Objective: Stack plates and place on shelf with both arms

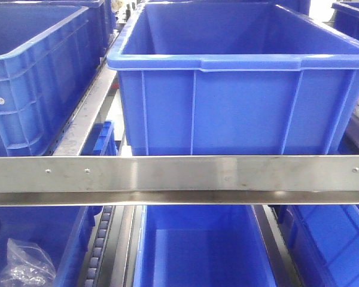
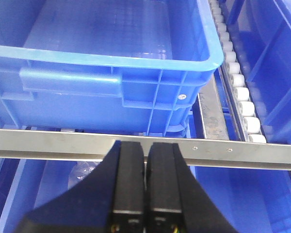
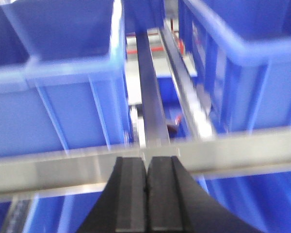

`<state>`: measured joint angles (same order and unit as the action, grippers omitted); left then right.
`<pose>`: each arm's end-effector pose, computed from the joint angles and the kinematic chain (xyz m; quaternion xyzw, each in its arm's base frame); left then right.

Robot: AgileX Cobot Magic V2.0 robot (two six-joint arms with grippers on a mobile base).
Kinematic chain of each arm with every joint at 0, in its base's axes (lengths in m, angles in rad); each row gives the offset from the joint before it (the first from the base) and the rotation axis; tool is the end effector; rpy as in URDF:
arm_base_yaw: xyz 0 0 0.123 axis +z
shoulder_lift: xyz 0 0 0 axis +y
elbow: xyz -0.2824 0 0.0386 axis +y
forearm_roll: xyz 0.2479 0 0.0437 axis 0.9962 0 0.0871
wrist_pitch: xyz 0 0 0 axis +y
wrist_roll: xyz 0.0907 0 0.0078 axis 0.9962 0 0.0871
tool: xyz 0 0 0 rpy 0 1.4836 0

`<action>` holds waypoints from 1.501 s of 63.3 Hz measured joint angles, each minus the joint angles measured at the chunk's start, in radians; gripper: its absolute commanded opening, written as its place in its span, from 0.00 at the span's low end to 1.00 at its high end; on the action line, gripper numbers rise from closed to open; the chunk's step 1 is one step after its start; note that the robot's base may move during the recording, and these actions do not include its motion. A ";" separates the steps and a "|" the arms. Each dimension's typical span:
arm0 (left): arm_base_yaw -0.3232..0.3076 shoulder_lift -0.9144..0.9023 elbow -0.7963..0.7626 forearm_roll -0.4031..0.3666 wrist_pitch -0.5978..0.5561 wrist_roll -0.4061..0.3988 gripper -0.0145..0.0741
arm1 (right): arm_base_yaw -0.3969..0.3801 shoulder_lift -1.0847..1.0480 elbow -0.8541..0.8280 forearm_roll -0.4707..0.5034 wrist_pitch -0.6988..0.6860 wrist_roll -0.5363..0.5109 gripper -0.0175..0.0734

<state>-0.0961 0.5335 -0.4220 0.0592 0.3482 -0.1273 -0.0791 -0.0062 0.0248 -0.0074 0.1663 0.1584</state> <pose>0.1121 -0.0090 0.2825 0.0044 0.8256 -0.0390 0.5629 0.0564 -0.0046 0.1899 0.0855 0.7358 0.0237 0.6713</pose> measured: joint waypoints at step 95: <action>0.002 -0.318 0.215 0.033 -0.140 0.006 0.26 | 0.000 -0.005 0.004 0.000 0.029 0.000 0.25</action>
<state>-0.0939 0.2150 -0.2069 0.0919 0.2077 -0.1212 -0.0791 -0.0112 0.0293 -0.0074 0.1953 0.1584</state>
